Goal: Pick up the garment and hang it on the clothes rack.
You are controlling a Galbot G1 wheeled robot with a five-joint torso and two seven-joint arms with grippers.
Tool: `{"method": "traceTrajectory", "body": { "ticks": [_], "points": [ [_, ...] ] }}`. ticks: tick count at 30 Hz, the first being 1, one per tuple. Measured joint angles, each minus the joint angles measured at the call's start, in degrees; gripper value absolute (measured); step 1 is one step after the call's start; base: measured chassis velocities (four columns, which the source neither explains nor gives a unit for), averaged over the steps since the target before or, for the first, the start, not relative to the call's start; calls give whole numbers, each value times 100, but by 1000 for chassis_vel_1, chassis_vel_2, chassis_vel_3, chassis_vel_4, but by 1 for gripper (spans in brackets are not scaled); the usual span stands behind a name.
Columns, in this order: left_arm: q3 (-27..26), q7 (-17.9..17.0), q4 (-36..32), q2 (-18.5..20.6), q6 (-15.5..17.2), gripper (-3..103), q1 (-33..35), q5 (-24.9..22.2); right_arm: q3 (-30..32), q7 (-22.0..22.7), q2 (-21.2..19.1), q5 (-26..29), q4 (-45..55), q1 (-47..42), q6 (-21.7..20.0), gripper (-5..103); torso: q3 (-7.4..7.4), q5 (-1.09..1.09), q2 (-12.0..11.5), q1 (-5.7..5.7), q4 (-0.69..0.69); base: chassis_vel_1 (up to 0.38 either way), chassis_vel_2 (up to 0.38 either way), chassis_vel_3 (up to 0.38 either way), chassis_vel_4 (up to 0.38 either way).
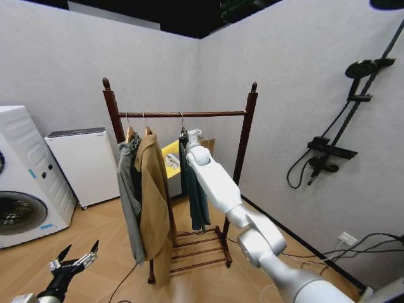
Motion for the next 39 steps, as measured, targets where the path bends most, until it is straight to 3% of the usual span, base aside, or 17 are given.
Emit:
{"method": "traceTrajectory", "body": {
  "ticks": [5,6,10,12,14,15,19,20,26,28,29,32,33,35,36,38,39],
  "points": [
    [0,0,0,0,0,100,1,0,-80,-148,-1,752,837,-378,32,44,0,-1,0,-1,0,0,0,0,0],
    [0,0,0,0,0,100,1,0,-80,-148,-1,752,837,-378,32,44,0,-1,0,-1,0,0,0,0,0],
    [0,0,0,0,0,100,1,0,-77,-114,-116,907,1337,-578,-24,61,0,-1,0,-1,4,0,0,0,0],
    [0,-2,0,0,0,100,1,0,-65,-42,-532,1063,1814,-764,-111,72,0,0,0,-1,-1,0,0,0,0],
    [0,-2,0,0,0,100,1,0,-48,-18,-645,1098,1933,-812,-135,72,0,0,0,-1,-5,0,0,0,0],
    [0,0,0,0,0,100,0,0,-19,35,-839,1178,2150,-905,-179,83,0,1,0,0,-5,0,0,0,0],
    [0,0,0,0,0,100,0,0,28,149,-1107,1331,2516,-1070,-261,89,0,1,0,0,-1,0,0,0,0],
    [0,-2,0,0,0,100,1,0,99,239,-1313,1450,2890,-1261,-330,97,0,1,0,0,1,0,0,0,0],
    [0,1,0,0,0,100,1,0,577,526,-1951,1791,4252,-2328,-603,100,0,2,0,0,3,0,0,0,0],
    [1,-2,1,0,2,100,2,0,1095,548,-2550,1809,5044,-3268,-684,100,1,6,0,-1,-2,0,0,0,0],
    [1,-2,1,0,2,100,2,0,1095,548,-2550,1809,5044,-3268,-684,100,1,6,0,-1,-2,0,0,0,0],
    [0,6,-1,0,0,100,0,0,1889,577,-3210,1765,5945,-4408,-697,100,-1,3,0,-1,-4,0,0,0,0],
    [0,6,-1,0,0,100,0,0,1889,577,-3210,1765,5945,-4408,-697,100,-1,3,0,-1,-4,0,0,0,0],
    [0,2,-1,0,1,100,0,0,2516,630,-3447,1670,6532,-5493,-653,100,0,3,0,-1,-2,0,0,0,0],
    [0,2,-1,0,1,100,0,0,2516,630,-3447,1670,6532,-5493,-653,100,0,3,0,-1,-2,0,0,0,0],
    [0,-1,0,0,0,100,1,0,3287,630,-3284,1443,7064,-6778,-516,100,-1,0,1,-1,-1,0,0,0,0],
    [0,-1,0,0,0,100,1,0,3287,630,-3284,1443,7064,-6778,-516,100,-1,0,1,-1,-1,0,0,0,0]
  ]
}}
